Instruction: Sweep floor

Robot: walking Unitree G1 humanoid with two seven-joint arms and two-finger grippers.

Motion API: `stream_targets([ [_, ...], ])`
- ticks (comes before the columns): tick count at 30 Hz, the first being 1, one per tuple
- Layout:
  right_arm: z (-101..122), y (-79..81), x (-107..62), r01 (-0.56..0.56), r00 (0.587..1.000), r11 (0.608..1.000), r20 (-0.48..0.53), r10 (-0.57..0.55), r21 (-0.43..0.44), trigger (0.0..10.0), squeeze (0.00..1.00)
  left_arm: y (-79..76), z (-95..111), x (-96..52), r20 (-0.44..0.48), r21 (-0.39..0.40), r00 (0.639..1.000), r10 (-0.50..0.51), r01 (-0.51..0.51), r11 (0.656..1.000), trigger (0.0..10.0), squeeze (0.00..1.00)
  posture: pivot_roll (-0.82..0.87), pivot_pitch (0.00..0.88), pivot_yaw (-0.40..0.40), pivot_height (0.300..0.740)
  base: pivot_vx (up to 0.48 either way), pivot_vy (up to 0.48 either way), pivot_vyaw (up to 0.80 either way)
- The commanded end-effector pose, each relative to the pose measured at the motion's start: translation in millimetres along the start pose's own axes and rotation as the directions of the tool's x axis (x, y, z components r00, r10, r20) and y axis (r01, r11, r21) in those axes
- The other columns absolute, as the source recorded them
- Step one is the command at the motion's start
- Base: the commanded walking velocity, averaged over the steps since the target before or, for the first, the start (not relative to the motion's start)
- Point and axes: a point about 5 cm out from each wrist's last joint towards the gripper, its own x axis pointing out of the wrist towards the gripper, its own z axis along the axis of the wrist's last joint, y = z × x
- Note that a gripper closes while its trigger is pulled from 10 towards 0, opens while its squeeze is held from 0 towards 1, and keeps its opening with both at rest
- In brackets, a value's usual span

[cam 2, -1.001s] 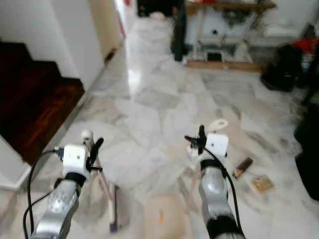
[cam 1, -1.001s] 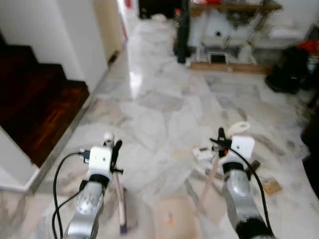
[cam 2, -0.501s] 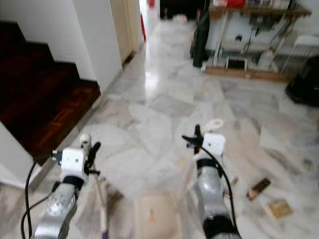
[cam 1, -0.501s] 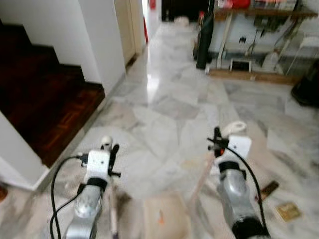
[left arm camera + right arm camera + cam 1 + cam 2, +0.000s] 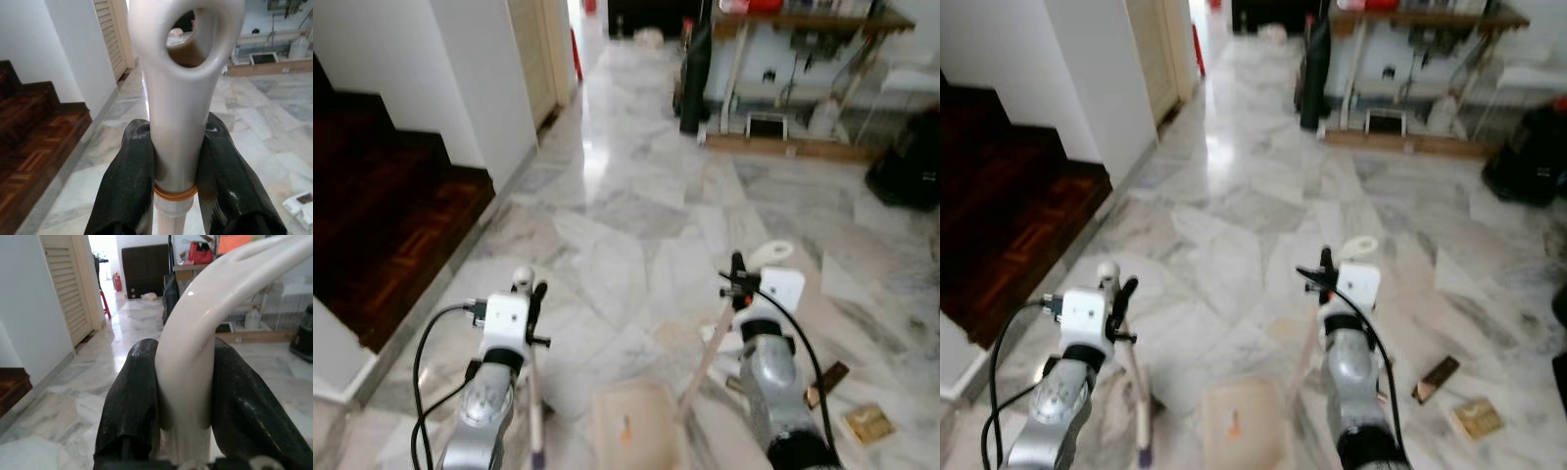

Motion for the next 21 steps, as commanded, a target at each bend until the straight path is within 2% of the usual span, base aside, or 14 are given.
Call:
stream_targets([
  [1,8.2,6.5,4.8,-0.008,0.999,1.000,0.036,0.007,0.023,10.0,0.00,4.9,9.9,3.9,0.053,0.021,0.999,0.005,-0.006,1.000,10.0,0.00,0.13,0.000,0.002,0.740,0.319,0.000,-0.80],
  [15,8.4,8.1,5.5,-0.004,0.999,1.000,0.038,0.003,0.029,10.0,0.00,4.4,11.2,5.6,0.059,0.023,0.998,-0.006,0.005,1.000,10.0,0.00,0.13,0.000,0.008,0.740,0.319,0.000,-0.80],
  [21,11.0,7.0,5.6,-0.002,0.998,1.000,0.057,0.001,0.023,10.0,0.00,4.4,11.7,6.0,0.060,0.022,0.998,-0.001,0.000,1.000,10.0,0.00,0.13,0.000,0.006,0.740,0.317,0.000,0.00],
])
